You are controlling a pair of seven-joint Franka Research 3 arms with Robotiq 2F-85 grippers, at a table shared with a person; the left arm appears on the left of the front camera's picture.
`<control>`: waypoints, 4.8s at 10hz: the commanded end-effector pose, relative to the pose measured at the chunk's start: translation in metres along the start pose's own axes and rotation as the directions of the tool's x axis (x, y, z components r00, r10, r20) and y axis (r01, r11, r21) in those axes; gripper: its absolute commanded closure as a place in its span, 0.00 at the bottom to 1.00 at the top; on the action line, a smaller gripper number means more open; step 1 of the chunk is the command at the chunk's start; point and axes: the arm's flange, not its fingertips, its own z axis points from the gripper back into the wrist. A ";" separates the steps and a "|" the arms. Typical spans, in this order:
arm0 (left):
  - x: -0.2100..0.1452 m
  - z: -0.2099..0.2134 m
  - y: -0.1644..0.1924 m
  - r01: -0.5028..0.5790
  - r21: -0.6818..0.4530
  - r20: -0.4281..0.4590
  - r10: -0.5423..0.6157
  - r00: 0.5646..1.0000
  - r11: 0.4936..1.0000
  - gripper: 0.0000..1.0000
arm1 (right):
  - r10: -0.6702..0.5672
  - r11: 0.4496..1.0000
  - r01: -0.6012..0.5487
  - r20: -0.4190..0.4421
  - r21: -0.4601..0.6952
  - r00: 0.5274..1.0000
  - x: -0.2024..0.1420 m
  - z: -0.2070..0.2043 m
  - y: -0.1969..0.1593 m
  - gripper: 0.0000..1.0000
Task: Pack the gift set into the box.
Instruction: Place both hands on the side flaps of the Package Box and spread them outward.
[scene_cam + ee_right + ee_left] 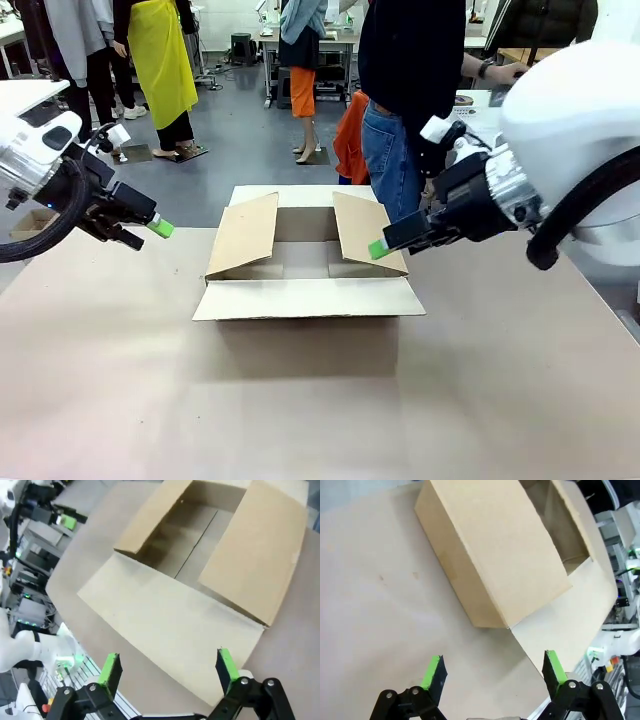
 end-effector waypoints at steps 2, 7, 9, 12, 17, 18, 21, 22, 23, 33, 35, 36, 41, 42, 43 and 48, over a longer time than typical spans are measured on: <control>-0.012 0.003 -0.001 0.020 -0.010 -0.003 -0.020 1.000 1.000 0.00 | -0.028 0.999 0.027 0.038 0.018 0.999 0.006 0.029 -0.002 0.00; 0.110 -0.025 -0.139 0.020 0.227 -0.286 0.047 0.957 0.974 0.00 | 0.136 0.967 -0.095 0.163 -0.234 0.977 -0.012 -0.024 0.004 0.00; 0.159 -0.064 -0.161 0.035 0.271 -0.391 0.077 0.917 0.962 0.00 | 0.183 0.978 -0.155 0.213 -0.143 0.960 -0.025 -0.034 -0.011 0.00; 0.182 -0.124 -0.168 -0.013 0.371 -0.374 0.162 0.913 0.928 0.00 | 0.143 0.974 -0.111 0.157 -0.197 0.977 0.000 -0.020 0.011 0.00; 0.181 -0.184 -0.156 -0.132 0.645 -0.165 0.306 0.938 0.752 0.00 | 0.143 0.974 -0.111 0.157 -0.197 0.977 0.000 -0.020 0.011 0.00; 0.177 -0.188 -0.150 -0.146 0.680 -0.133 0.318 0.939 0.718 0.00 | 0.143 0.974 -0.111 0.157 -0.197 0.977 0.000 -0.020 0.011 0.00; 0.169 -0.206 -0.141 -0.090 0.760 -0.129 0.285 0.950 0.644 0.00 | 0.143 0.974 -0.111 0.157 -0.197 0.977 0.000 -0.020 0.011 0.00; 0.169 -0.209 -0.140 -0.075 0.765 -0.149 0.288 0.946 0.640 0.00 | 0.143 0.974 -0.111 0.157 -0.197 0.977 0.000 -0.020 0.011 0.00; 0.169 -0.210 -0.138 -0.077 0.772 -0.144 0.292 0.946 0.631 0.00 | 0.143 0.974 -0.111 0.157 -0.197 0.977 0.000 -0.020 0.011 0.00; 0.167 -0.124 -0.133 -0.187 0.740 -0.004 0.282 0.959 0.647 0.00 | 0.143 0.974 -0.111 0.157 -0.197 0.977 0.000 -0.020 0.011 0.00; 0.151 -0.103 -0.107 -0.244 0.702 0.019 0.325 0.945 0.669 0.00 | 0.143 0.974 -0.111 0.157 -0.197 0.977 0.000 -0.020 0.011 0.00; 0.142 -0.088 -0.091 -0.286 0.674 0.035 0.357 0.934 0.682 0.00 | 0.143 0.974 -0.111 0.157 -0.197 0.977 0.000 -0.020 0.011 0.00; 0.091 -0.016 -0.005 -0.402 0.397 0.061 0.413 0.909 0.825 0.00 | 0.143 0.974 -0.111 0.157 -0.197 0.977 0.000 -0.020 0.011 0.00; 0.085 -0.011 0.012 -0.359 0.366 0.017 0.380 0.925 0.858 0.00 | 0.143 0.974 -0.111 0.157 -0.197 0.977 0.000 -0.020 0.011 0.00; 0.080 -0.010 0.028 -0.349 0.315 -0.059 0.386 0.921 0.882 0.00 | 0.143 0.974 -0.111 0.157 -0.197 0.977 0.000 -0.020 0.011 0.00; 0.098 -0.012 0.001 -0.419 0.422 0.079 0.428 0.901 0.804 0.00 | 0.159 0.937 -0.166 -0.048 -0.307 0.986 0.044 -0.026 0.029 0.00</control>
